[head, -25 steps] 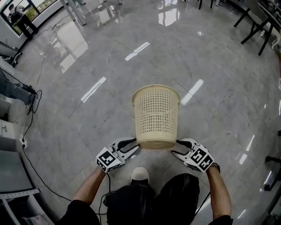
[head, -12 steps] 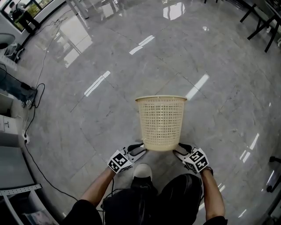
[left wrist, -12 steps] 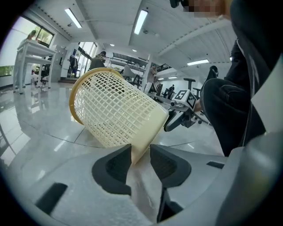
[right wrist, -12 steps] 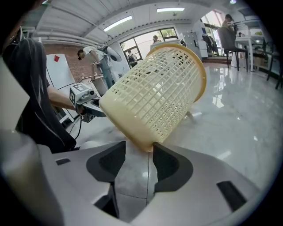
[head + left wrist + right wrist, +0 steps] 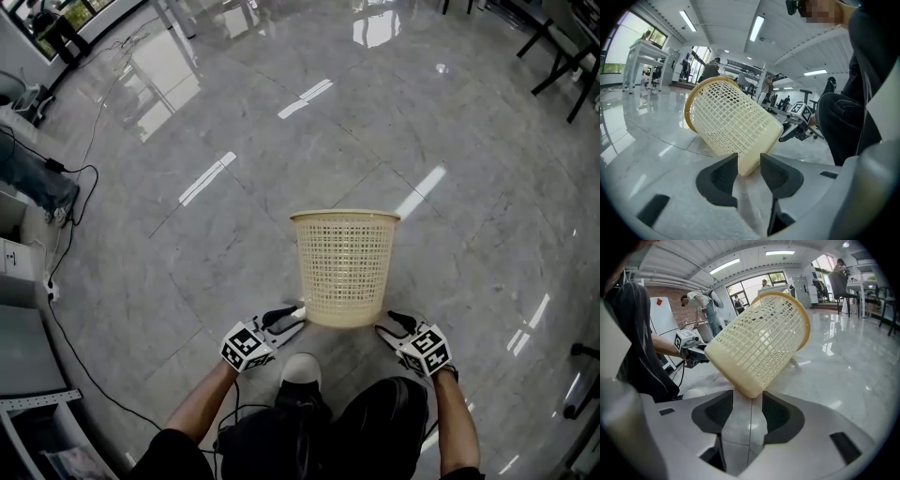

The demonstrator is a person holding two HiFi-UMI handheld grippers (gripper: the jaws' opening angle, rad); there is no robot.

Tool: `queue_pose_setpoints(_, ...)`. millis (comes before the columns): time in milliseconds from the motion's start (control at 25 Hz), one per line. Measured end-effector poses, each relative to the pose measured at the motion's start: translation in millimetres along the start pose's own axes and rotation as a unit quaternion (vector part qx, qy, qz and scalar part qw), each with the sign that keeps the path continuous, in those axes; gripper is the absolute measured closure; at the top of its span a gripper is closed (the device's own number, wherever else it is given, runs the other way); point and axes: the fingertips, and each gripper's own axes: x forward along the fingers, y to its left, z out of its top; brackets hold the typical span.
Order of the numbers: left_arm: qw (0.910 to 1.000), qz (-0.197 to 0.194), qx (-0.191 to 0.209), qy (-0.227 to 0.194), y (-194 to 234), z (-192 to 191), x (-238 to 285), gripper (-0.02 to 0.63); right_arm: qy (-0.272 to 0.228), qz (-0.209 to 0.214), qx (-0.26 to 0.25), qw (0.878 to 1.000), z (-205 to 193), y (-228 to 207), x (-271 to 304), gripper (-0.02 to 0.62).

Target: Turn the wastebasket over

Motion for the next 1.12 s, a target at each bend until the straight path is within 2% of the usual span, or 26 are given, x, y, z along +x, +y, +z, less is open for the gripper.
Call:
queue_pose_setpoints(80,0.9994,0.02,0.002,-0.027,14,21,-11,0.456,-0.018,-0.016,0.0,1.0,12,-13,-14,0.394)
queue_pose_setpoints(200,0.9959,0.044,0.02,-0.076,30,67,-19,0.454,-0.063,-0.053,-0.013,0.996,52,-38,-36,0.394)
queue_pose_setpoints(320,0.9936,0.033,0.041,-0.1,27,109,-6,0.428,-0.105,-0.083,-0.049,0.99,112,-58,-51,0.394)
queue_pose_setpoints(360,0.9933,0.026,0.044,-0.103,23,120,2,0.396,-0.117,-0.089,-0.062,0.987,133,-61,-54,0.396)
queue_pose_setpoints(480,0.9934,0.014,0.057,-0.099,7,137,25,0.355,-0.132,-0.103,-0.099,0.981,188,-66,-53,0.396)
queue_pose_setpoints(640,0.9928,0.03,0.074,-0.09,0,134,43,0.341,-0.09,-0.116,-0.171,0.974,233,-64,-37,0.405)
queue_pose_setpoints(720,0.992,0.034,0.073,-0.097,2,132,41,0.341,-0.06,-0.122,-0.22,0.966,247,-62,-27,0.445)
queue_pose_setpoints(800,0.9919,0.037,0.071,-0.098,5,130,39,0.341,-0.038,-0.12,-0.258,0.958,261,-60,-17,0.459)
queue_pose_setpoints(1040,0.9926,0.04,0.056,-0.1,9,126,33,0.341,0.023,-0.099,-0.337,0.936,284,-48,8,0.465)
queue_pose_setpoints(1120,0.9927,0.041,0.053,-0.101,11,125,31,0.341,0.044,-0.096,-0.348,0.932,285,-50,14,0.474)
